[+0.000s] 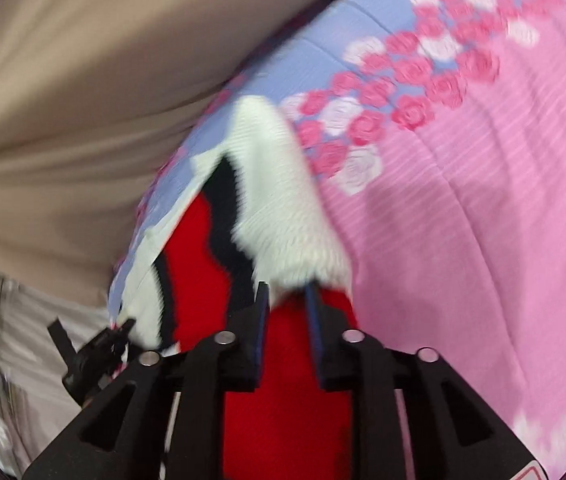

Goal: Fold small clothes

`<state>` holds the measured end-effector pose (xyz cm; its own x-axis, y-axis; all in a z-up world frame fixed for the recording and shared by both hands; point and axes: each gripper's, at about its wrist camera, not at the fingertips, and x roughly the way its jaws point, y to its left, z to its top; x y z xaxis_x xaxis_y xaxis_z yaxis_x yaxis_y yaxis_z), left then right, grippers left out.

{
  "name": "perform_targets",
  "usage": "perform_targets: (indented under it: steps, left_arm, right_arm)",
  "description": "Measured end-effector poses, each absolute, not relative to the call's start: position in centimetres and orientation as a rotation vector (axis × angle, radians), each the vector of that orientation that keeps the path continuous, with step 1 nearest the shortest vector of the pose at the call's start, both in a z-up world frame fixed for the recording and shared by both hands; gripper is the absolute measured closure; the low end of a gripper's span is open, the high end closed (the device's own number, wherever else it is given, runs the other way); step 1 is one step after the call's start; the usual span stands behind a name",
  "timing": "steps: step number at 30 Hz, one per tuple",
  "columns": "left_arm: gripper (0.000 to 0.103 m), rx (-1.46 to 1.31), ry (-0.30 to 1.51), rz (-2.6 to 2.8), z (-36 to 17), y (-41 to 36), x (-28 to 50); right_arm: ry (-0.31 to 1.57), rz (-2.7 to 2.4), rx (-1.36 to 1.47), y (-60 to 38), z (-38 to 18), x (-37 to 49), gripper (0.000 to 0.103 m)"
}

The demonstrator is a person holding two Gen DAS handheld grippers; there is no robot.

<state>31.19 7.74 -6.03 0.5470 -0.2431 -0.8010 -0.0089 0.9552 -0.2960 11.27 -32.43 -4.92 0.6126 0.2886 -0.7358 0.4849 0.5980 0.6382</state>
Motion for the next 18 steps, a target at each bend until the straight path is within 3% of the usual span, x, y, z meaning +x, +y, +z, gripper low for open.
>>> perform_targets:
  steps: [2,3,4,9,11,15,16,17,18]
  left_arm:
    - [0.05,-0.292,0.971,-0.162,-4.6,10.1,27.3]
    - [0.041,-0.296,0.978,-0.161,-4.4,11.3,25.6]
    - [0.038,-0.313,0.997,-0.154,-4.5,13.0,23.1]
    - [0.038,-0.453,1.154,-0.037,-7.6,20.3,11.9]
    - [0.038,-0.508,1.182,0.007,-8.6,21.7,8.8]
    - [0.04,-0.465,1.171,0.007,-8.5,21.0,6.7]
    - [0.05,-0.418,1.183,0.0,-8.4,20.4,6.7]
    - [0.078,-0.369,1.2,-0.001,-8.5,19.9,6.9]
    - [0.093,-0.34,1.22,-0.013,-8.5,19.5,7.0]
  right_arm:
    - [0.968,-0.112,0.905,-30.7,-3.2,8.2,0.053]
    - [0.994,-0.106,0.87,-29.9,-2.9,6.3,0.051]
    - [1.024,-0.101,0.834,-28.8,-2.8,4.7,0.05]
    - [1.243,-0.115,0.627,-23.4,-4.4,-6.0,0.049]
    - [1.241,-0.121,0.601,-23.0,-4.5,-9.4,0.048]
    - [1.211,-0.13,0.552,-21.2,-5.0,-8.1,0.04]
    - [1.208,-0.13,0.52,-20.8,-5.0,-7.6,0.049]
    - [1.217,-0.072,0.524,-20.4,-5.3,-7.1,0.097]
    - [1.231,-0.049,0.528,-20.3,-5.4,-7.2,0.095]
